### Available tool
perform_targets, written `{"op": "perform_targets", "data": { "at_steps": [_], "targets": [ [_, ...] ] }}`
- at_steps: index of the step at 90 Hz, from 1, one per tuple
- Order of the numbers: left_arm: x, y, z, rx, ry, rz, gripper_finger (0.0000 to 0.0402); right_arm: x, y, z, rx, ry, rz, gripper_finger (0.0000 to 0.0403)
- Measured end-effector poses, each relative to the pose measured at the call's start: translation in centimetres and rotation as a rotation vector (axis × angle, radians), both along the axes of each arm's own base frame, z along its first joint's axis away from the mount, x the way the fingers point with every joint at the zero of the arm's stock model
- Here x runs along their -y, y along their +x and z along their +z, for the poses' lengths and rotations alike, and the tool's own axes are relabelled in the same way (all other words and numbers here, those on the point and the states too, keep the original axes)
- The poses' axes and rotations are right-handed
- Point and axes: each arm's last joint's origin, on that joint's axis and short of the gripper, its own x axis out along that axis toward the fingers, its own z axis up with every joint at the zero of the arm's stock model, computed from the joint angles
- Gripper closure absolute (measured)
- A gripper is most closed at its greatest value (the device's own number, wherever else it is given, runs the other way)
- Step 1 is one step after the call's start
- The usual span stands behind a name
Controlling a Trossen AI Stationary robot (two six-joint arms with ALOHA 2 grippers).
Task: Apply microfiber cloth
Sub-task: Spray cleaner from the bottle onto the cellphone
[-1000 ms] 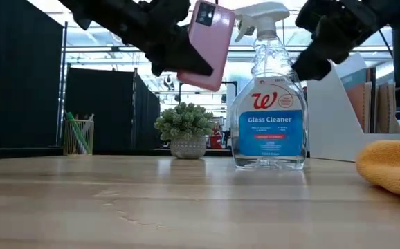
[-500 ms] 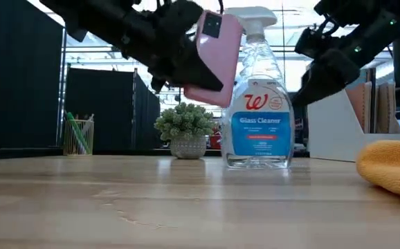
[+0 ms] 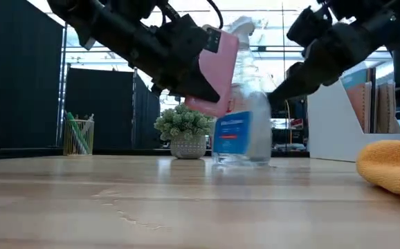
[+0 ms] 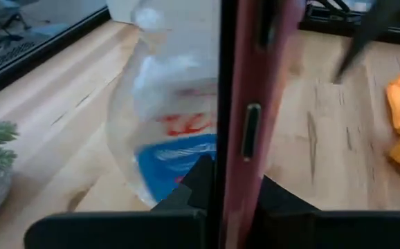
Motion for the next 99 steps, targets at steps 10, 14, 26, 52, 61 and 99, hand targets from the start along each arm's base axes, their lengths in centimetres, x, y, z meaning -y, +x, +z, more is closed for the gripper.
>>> {"op": "perform_targets", "data": {
  "at_steps": [10,14,26,52,61,99],
  "targets": [
    [0.0,0.0,0.0,-0.008,0.016,-0.008,0.0393,-0.8,0.6,-0.7,0.0,0.001,0.027,0.0106],
    [0.0,0.0,-0.1,-0.014,0.022,-0.011,0.0393,-0.9,0.6,-0.9,-0.006,-0.002,0.027,0.0106],
    [0.1,-0.3,-0.5,-0.075,0.032,-0.015,0.0393,-0.5,0.2,-1.3,-0.077,-0.005,-0.006,0.0106],
    [0.0,-1.2,0.1,-0.132,0.13,0.055,0.0393,2.4,-1.0,-0.5,-0.133,-0.277,-0.237,0.0106],
    [-1.2,-0.9,-0.8,-0.164,0.151,0.077,0.0393,3.9,-0.4,-1.1,-0.165,-0.351,-0.206,0.0106],
    [-0.9,-0.2,-1.6,-0.145,0.078,-0.013,0.0393,3.5,1.5,-2.4,-0.085,-0.176,0.0,0.0106]
  ]
}}
